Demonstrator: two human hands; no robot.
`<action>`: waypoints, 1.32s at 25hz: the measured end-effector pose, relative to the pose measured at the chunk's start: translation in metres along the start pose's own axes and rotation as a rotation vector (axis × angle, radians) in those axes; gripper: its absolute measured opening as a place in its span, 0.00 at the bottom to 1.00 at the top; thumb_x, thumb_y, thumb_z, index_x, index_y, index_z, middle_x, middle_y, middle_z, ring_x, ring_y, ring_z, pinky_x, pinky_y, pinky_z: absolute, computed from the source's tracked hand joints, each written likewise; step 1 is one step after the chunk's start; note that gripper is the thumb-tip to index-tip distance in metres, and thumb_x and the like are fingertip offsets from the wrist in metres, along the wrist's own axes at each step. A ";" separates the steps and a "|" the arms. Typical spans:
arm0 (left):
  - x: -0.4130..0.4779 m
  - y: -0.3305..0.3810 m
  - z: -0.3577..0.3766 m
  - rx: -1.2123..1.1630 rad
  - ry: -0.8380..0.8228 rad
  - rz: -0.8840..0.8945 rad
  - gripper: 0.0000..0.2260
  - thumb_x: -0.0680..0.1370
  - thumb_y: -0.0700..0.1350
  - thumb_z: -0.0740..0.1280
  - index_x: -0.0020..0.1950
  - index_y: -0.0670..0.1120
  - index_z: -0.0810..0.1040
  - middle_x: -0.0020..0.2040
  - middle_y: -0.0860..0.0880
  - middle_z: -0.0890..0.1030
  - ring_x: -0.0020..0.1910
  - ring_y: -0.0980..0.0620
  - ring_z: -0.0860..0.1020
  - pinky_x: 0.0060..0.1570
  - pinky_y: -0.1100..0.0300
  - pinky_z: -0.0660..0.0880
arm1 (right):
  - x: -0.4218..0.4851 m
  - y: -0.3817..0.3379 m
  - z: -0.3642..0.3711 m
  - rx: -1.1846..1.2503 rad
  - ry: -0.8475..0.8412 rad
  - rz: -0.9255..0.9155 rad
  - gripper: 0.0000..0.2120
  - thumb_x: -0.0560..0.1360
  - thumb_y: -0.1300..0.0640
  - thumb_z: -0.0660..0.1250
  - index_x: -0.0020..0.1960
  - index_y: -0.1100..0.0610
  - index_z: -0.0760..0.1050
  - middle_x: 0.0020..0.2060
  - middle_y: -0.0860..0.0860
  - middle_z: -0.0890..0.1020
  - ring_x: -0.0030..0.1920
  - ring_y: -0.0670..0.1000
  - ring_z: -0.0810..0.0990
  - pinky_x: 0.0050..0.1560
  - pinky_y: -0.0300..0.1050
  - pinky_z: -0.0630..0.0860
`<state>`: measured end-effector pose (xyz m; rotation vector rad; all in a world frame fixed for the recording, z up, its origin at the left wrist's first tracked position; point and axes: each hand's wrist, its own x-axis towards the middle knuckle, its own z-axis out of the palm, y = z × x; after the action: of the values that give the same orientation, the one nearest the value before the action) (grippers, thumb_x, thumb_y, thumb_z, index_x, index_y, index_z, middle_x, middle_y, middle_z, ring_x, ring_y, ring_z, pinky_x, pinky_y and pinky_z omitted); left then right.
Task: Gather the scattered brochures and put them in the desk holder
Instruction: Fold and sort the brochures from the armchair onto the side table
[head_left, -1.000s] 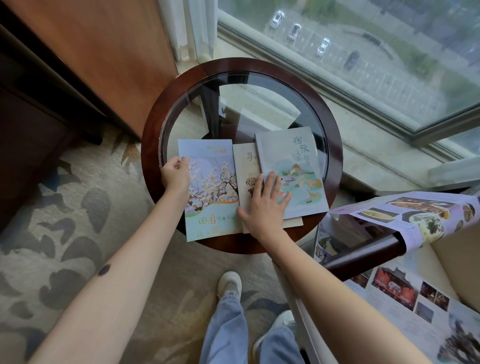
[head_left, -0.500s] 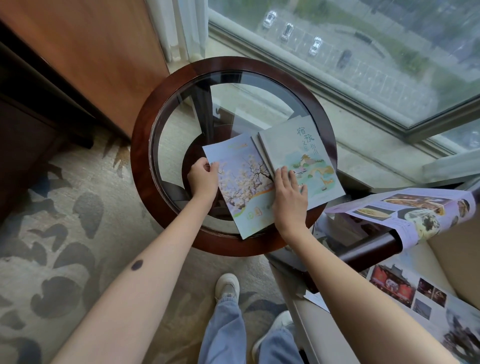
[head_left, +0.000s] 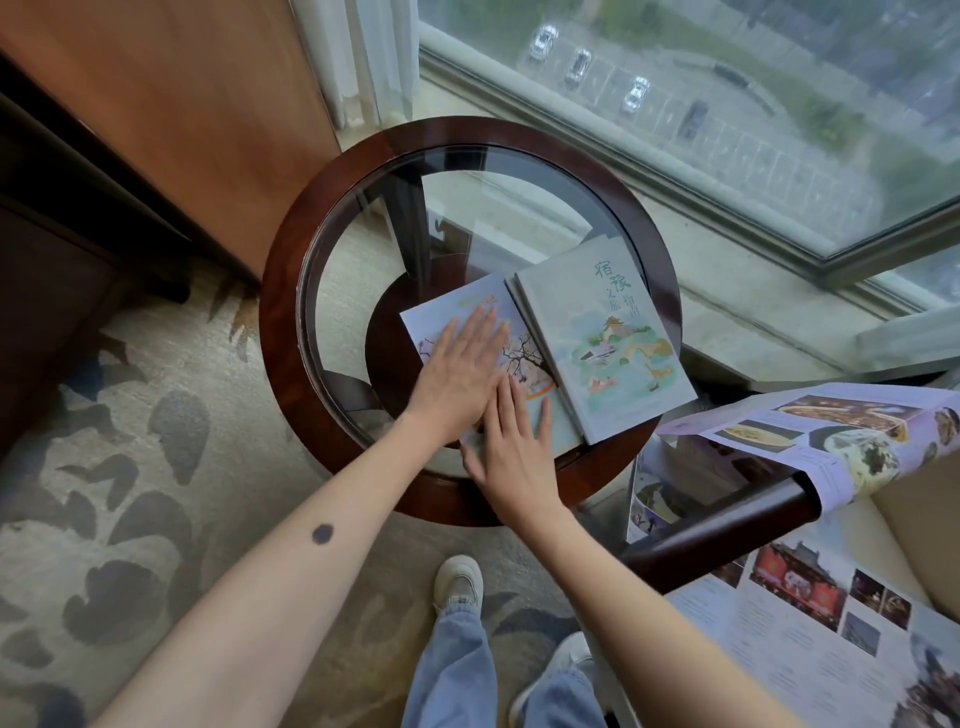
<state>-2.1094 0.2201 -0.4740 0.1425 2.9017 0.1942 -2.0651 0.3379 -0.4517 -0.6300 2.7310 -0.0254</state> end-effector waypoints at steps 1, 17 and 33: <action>0.004 -0.001 0.004 0.020 -0.011 0.029 0.25 0.83 0.51 0.43 0.75 0.44 0.36 0.77 0.44 0.40 0.76 0.47 0.38 0.72 0.51 0.35 | 0.000 -0.001 0.004 -0.014 -0.026 0.022 0.33 0.76 0.42 0.51 0.72 0.63 0.61 0.72 0.59 0.64 0.73 0.57 0.62 0.70 0.65 0.59; 0.031 -0.002 -0.032 -0.212 0.152 -0.187 0.22 0.82 0.44 0.51 0.74 0.39 0.54 0.74 0.40 0.61 0.74 0.44 0.56 0.74 0.51 0.51 | 0.016 0.023 -0.021 0.271 -0.099 -0.073 0.29 0.80 0.45 0.49 0.76 0.57 0.50 0.76 0.55 0.53 0.76 0.53 0.51 0.74 0.56 0.46; -0.060 0.334 -0.070 -0.781 0.049 0.313 0.10 0.74 0.36 0.60 0.51 0.40 0.78 0.46 0.43 0.81 0.47 0.46 0.78 0.50 0.57 0.71 | -0.192 0.301 -0.064 0.950 0.517 0.881 0.13 0.75 0.65 0.56 0.49 0.56 0.78 0.42 0.54 0.83 0.42 0.56 0.80 0.40 0.42 0.69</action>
<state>-2.0408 0.5340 -0.3453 0.4452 2.5986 1.3510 -2.0512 0.6878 -0.3577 0.9286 2.7065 -1.2913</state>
